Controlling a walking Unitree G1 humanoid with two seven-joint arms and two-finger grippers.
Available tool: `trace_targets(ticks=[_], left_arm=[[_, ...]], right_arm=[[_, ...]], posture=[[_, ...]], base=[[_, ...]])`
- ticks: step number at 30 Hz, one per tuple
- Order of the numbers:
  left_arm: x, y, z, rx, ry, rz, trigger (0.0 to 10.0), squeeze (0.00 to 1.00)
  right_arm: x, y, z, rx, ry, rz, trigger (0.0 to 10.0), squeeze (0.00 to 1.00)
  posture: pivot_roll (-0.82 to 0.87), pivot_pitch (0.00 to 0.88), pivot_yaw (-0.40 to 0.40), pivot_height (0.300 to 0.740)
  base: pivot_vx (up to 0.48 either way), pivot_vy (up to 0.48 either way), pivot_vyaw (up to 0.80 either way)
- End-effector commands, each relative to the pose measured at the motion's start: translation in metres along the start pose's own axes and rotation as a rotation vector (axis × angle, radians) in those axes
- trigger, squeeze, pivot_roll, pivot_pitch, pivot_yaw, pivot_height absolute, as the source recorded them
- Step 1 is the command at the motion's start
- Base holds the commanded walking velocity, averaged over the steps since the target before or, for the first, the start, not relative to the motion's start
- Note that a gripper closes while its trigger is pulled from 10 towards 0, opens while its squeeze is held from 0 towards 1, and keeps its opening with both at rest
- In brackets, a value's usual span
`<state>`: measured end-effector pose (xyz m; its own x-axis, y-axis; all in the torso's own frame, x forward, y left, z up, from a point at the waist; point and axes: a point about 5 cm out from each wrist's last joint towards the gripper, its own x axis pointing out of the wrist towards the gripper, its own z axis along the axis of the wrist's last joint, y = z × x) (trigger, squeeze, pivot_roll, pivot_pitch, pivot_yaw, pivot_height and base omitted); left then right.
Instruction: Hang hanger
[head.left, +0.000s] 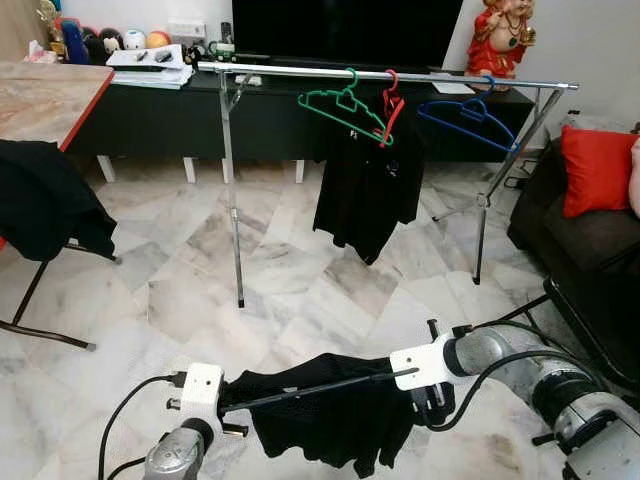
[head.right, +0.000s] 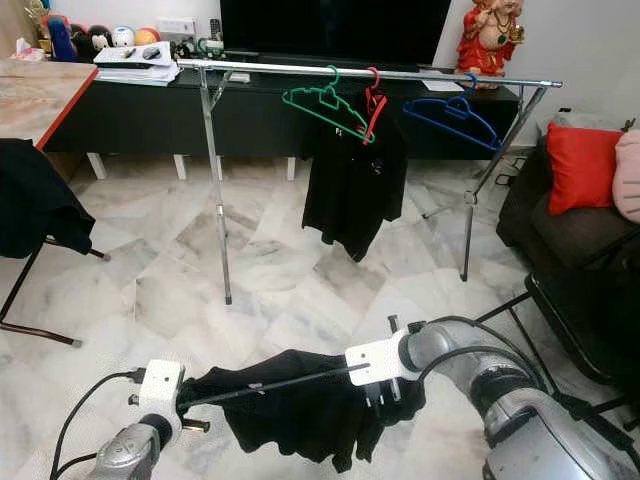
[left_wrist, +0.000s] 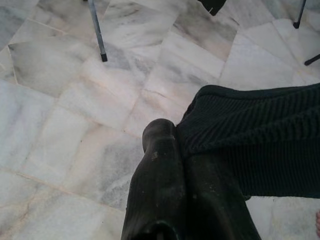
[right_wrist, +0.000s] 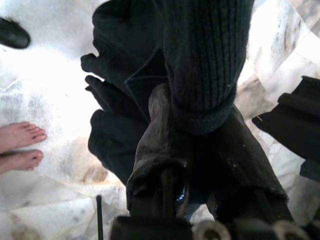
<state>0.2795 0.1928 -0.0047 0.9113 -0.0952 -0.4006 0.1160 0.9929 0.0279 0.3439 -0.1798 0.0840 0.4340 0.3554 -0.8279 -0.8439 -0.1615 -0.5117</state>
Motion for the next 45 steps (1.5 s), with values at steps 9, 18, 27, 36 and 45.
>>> trace_targets(ticks=[9,18,27,36,45], left_arm=[[-0.015,0.045,-0.011,0.015,0.074,0.162,0.0,0.00],[-0.014,0.046,-0.009,0.028,0.070,0.161,0.0,0.00],[-0.013,0.051,-0.005,0.071,0.094,0.165,0.0,0.00],[-0.009,0.046,0.002,0.146,0.116,0.030,0.0,0.00],[-0.006,0.032,0.007,0.224,0.158,-0.150,0.0,0.00]], right_arm=[[-0.041,0.022,-0.079,0.080,0.366,0.042,0.0,0.00],[-0.037,0.018,-0.076,0.088,0.365,-0.035,0.0,0.00],[-0.044,0.022,-0.088,0.056,0.467,-0.022,0.0,0.00],[-0.041,0.025,-0.093,0.035,0.566,-0.056,0.0,0.00],[-0.033,0.027,-0.089,0.085,0.577,-0.109,0.0,0.00]], posture=[[0.05,0.097,-0.099,0.740],[0.05,0.098,-0.097,0.740],[0.05,0.099,-0.099,0.740],[0.05,0.098,-0.099,0.740],[0.06,0.103,-0.098,0.740]], base=[[0.000,0.000,0.00],[0.000,0.000,0.00],[0.000,0.000,0.00],[0.000,0.000,0.00],[0.000,0.000,0.00]])
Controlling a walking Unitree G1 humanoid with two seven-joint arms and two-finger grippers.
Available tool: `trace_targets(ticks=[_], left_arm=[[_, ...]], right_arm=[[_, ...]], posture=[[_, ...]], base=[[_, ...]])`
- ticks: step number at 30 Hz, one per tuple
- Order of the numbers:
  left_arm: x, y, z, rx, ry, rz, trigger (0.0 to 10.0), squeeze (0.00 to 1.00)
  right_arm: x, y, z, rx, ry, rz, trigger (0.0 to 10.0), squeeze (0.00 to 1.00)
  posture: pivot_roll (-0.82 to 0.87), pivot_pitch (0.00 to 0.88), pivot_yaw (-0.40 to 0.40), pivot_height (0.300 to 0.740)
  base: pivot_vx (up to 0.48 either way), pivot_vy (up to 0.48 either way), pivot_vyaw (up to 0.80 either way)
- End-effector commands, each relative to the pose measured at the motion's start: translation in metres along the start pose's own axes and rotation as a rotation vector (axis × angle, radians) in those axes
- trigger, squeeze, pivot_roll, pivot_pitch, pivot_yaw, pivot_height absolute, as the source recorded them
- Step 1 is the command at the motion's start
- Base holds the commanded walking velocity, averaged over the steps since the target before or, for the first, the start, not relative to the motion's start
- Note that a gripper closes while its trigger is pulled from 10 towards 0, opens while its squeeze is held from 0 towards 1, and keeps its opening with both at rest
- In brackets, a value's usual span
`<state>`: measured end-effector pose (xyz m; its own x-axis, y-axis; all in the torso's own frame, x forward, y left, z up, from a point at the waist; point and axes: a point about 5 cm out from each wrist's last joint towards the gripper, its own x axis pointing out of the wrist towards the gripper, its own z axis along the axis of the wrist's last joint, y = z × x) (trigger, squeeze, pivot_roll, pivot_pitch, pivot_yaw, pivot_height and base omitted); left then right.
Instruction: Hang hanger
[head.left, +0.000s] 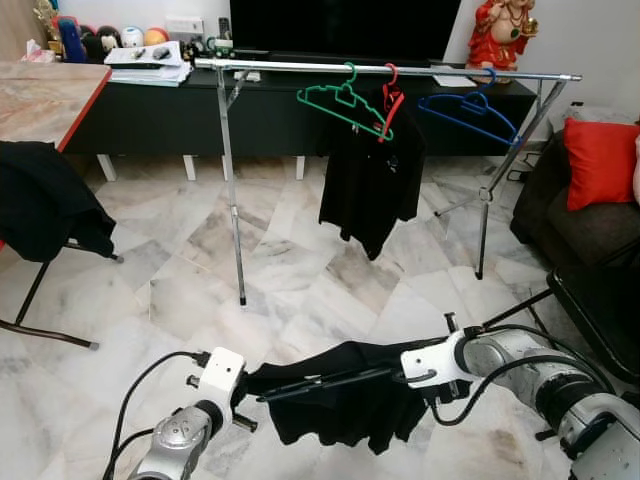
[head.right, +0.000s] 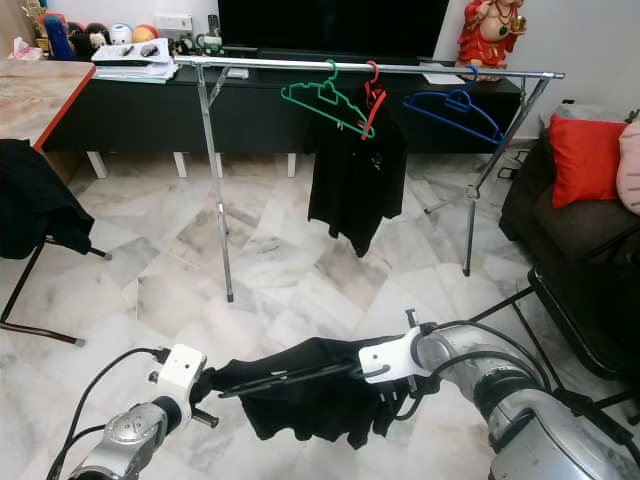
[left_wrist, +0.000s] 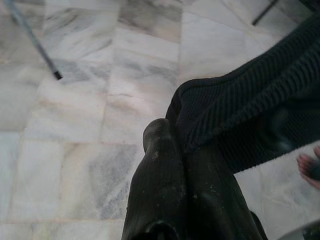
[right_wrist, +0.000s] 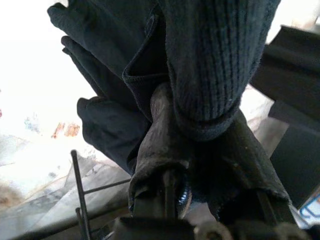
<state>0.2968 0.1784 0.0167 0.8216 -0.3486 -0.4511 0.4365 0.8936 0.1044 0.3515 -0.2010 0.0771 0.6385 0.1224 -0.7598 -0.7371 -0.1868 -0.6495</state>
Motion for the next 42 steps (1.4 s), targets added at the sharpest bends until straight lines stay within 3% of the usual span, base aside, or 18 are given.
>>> trace_targets(ticks=[1,17,22,27,28,32,38,42], left_arm=[[-0.025,0.033,-0.029,-0.008,0.135,0.108,0.0,0.00],[-0.026,0.023,-0.021,0.078,0.159,-0.018,0.0,0.00],[-0.025,0.026,0.013,0.092,0.040,-0.043,0.0,0.00],[-0.028,0.024,0.028,0.102,-0.010,-0.068,0.0,0.00],[-0.031,0.023,0.041,0.113,-0.053,-0.091,0.0,0.00],[-0.035,0.019,0.060,0.130,-0.113,-0.124,0.0,0.00],[-0.045,0.007,0.068,0.162,-0.134,-0.236,0.0,0.00],[-0.047,0.002,0.064,0.179,-0.104,-0.264,0.0,0.00]], right_arm=[[-0.020,0.027,-0.071,0.116,0.312,0.081,0.0,0.00],[-0.014,0.036,-0.066,0.118,0.365,0.096,0.0,0.00],[-0.003,0.043,-0.049,0.113,0.334,0.109,0.0,0.00],[0.000,0.045,-0.042,0.087,0.329,0.123,0.0,0.00],[0.002,0.047,-0.038,0.058,0.328,0.136,0.0,0.00],[0.004,0.048,-0.035,0.034,0.327,0.150,0.0,0.00],[0.001,0.040,-0.040,0.041,0.351,0.107,0.0,0.00],[0.000,0.033,-0.041,0.119,0.346,0.037,0.0,0.00]], posture=[[0.06,0.103,-0.098,0.740],[0.06,0.093,-0.098,0.740],[0.07,0.100,-0.104,0.740],[0.09,0.104,-0.109,0.740],[0.09,0.105,-0.111,0.740],[0.10,0.105,-0.117,0.740],[0.09,0.107,-0.119,0.740],[0.09,0.110,-0.117,0.740]], base=[[0.000,0.000,0.00],[0.000,0.000,0.00],[0.000,0.000,0.00],[0.000,0.000,0.00],[0.000,0.000,0.00],[0.000,0.000,0.00],[0.000,0.000,0.00],[0.000,0.000,0.00]])
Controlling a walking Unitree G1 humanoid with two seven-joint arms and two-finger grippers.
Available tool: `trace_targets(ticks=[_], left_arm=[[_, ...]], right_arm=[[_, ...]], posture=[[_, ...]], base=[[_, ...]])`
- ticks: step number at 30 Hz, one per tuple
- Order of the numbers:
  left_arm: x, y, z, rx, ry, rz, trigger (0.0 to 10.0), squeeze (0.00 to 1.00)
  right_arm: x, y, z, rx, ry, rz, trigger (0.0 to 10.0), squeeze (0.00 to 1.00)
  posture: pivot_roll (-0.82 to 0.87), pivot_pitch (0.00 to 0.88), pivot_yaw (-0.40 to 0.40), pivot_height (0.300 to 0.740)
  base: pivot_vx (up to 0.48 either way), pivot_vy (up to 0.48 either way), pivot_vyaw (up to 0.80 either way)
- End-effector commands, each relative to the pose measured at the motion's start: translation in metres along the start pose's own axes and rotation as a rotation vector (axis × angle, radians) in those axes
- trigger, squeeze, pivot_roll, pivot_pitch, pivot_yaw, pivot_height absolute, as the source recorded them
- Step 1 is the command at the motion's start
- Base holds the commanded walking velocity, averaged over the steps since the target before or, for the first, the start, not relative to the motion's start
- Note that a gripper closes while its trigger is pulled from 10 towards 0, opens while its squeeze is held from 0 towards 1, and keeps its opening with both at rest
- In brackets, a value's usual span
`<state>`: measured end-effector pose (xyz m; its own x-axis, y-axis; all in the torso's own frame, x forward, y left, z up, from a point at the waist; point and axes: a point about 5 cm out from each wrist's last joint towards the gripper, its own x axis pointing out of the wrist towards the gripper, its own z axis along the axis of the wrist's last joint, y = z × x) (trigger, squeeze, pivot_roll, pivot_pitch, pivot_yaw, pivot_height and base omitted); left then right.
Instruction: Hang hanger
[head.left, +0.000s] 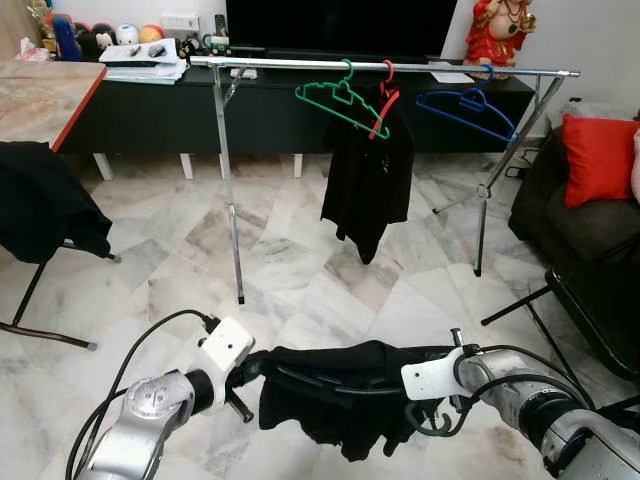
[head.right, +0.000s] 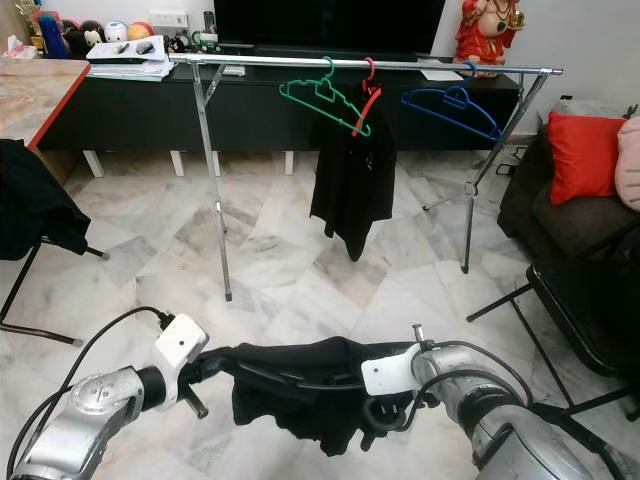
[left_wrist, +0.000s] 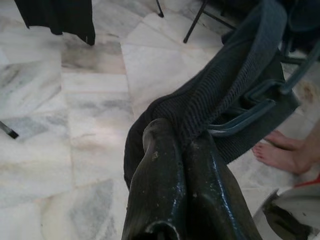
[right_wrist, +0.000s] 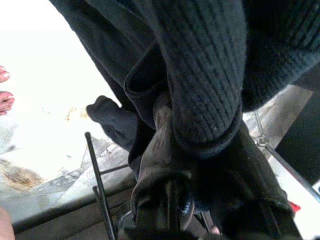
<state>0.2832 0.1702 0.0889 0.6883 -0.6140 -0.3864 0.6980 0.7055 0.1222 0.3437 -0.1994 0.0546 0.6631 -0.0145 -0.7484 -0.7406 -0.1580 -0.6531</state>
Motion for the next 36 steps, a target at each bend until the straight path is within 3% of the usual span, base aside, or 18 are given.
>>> trace_targets(ticks=[1,4,8,13,21,26,32,36], left_arm=[[-0.008,0.005,-0.002,0.022,0.032,0.016,0.0,0.00],[-0.009,-0.001,-0.017,0.020,0.112,-0.004,0.0,0.00],[-0.012,0.000,-0.028,-0.010,0.155,0.034,0.0,0.00],[-0.014,0.003,-0.044,-0.018,0.236,0.074,0.0,0.00],[-0.019,0.004,-0.059,0.017,0.338,0.096,0.0,0.00],[-0.024,0.013,-0.068,0.038,0.401,0.169,0.0,0.00],[-0.024,0.018,-0.060,0.031,0.352,0.200,0.0,0.00],[-0.025,0.038,-0.048,0.056,0.308,0.361,0.0,0.00]], right_arm=[[-0.007,0.009,-0.046,0.128,0.199,0.018,0.0,0.00],[-0.008,0.000,-0.047,0.232,0.182,-0.056,0.0,0.00],[-0.012,-0.010,-0.055,0.256,0.193,-0.107,0.0,0.00],[-0.017,-0.022,-0.061,0.361,0.173,-0.168,0.0,0.00],[-0.023,-0.026,-0.073,0.340,0.218,-0.184,0.0,0.00],[-0.027,-0.028,-0.083,0.314,0.258,-0.185,0.0,0.00],[-0.027,-0.025,-0.085,0.295,0.271,-0.151,0.0,0.00],[-0.025,-0.018,-0.084,0.263,0.268,-0.098,0.0,0.00]], posture=[[0.09,0.112,-0.116,0.740],[0.09,0.113,-0.114,0.740],[0.08,0.116,-0.115,0.740],[0.07,0.115,-0.114,0.740],[0.07,0.113,-0.114,0.740],[0.07,0.113,-0.116,0.740],[0.07,0.111,-0.116,0.740],[0.07,0.107,-0.116,0.740]], base=[[0.000,0.000,0.00],[0.000,0.000,0.00],[0.000,0.000,0.00],[0.000,0.000,0.00],[0.000,0.000,0.00],[0.000,0.000,0.00],[0.000,0.000,0.00],[0.000,0.000,0.00]])
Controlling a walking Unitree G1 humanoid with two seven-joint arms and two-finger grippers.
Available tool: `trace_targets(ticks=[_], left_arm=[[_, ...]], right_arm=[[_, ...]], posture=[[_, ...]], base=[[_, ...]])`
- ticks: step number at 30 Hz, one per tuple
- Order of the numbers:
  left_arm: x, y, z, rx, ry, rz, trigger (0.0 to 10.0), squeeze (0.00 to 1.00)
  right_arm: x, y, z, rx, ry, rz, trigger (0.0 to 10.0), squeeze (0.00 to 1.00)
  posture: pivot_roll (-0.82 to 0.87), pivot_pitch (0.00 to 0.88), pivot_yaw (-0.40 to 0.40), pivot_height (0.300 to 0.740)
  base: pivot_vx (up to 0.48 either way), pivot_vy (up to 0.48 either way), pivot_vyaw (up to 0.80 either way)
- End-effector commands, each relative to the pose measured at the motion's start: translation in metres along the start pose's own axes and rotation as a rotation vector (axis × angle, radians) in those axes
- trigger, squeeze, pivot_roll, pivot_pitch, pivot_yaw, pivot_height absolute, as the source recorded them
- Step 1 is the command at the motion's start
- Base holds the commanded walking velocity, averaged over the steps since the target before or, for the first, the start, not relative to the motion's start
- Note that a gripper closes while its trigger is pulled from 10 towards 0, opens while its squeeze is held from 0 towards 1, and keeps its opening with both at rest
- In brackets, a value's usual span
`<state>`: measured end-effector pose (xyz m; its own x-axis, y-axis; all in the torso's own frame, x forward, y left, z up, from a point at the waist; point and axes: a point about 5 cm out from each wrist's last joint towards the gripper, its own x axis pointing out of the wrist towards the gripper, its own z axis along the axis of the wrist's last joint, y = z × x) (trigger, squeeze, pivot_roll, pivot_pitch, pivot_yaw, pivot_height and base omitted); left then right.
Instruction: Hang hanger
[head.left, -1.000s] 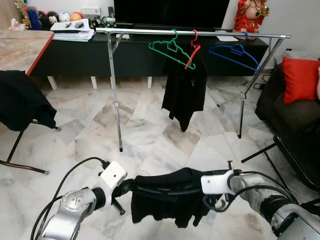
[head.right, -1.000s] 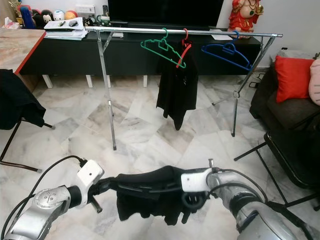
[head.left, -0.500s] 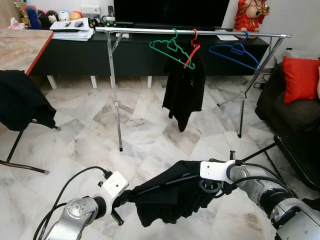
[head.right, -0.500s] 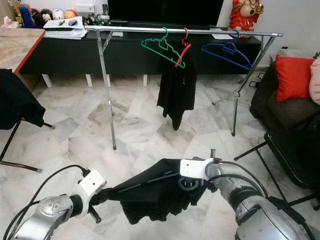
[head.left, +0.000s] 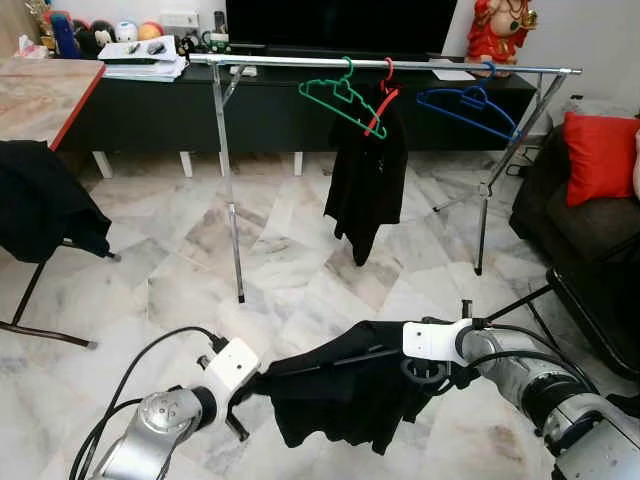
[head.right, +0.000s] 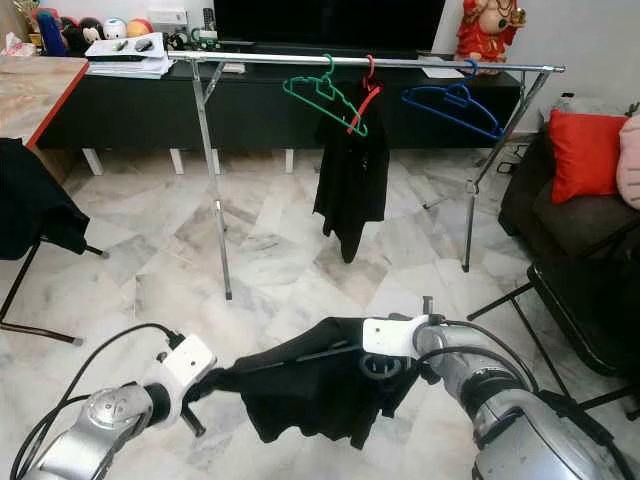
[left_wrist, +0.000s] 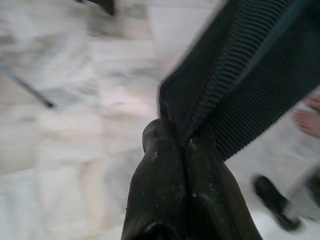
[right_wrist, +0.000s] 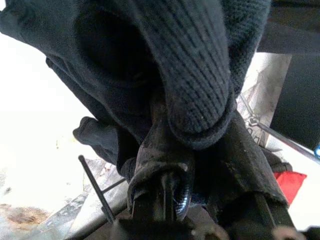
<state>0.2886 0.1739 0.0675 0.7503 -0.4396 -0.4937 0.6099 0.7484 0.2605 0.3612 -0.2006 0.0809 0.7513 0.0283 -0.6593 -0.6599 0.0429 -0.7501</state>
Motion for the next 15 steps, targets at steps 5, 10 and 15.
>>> trace_targets(ticks=[5,10,15], left_arm=[[-0.027,0.055,-0.025,-0.024,0.128,0.318,0.0,0.00],[-0.031,0.058,-0.027,-0.030,0.142,0.327,0.0,0.00],[-0.034,0.058,-0.044,-0.011,0.234,0.331,0.0,0.00]], right_arm=[[-0.021,0.001,-0.083,-0.004,0.338,0.031,0.0,0.00],[-0.023,0.004,-0.088,-0.008,0.355,0.046,0.0,0.00],[-0.025,0.001,-0.093,-0.004,0.371,0.028,0.0,0.00]], posture=[[0.07,0.103,-0.116,0.740],[0.08,0.100,-0.116,0.740],[0.07,0.094,-0.116,0.740]], base=[[0.000,0.000,0.00],[0.000,0.000,0.00],[0.000,0.000,0.00]])
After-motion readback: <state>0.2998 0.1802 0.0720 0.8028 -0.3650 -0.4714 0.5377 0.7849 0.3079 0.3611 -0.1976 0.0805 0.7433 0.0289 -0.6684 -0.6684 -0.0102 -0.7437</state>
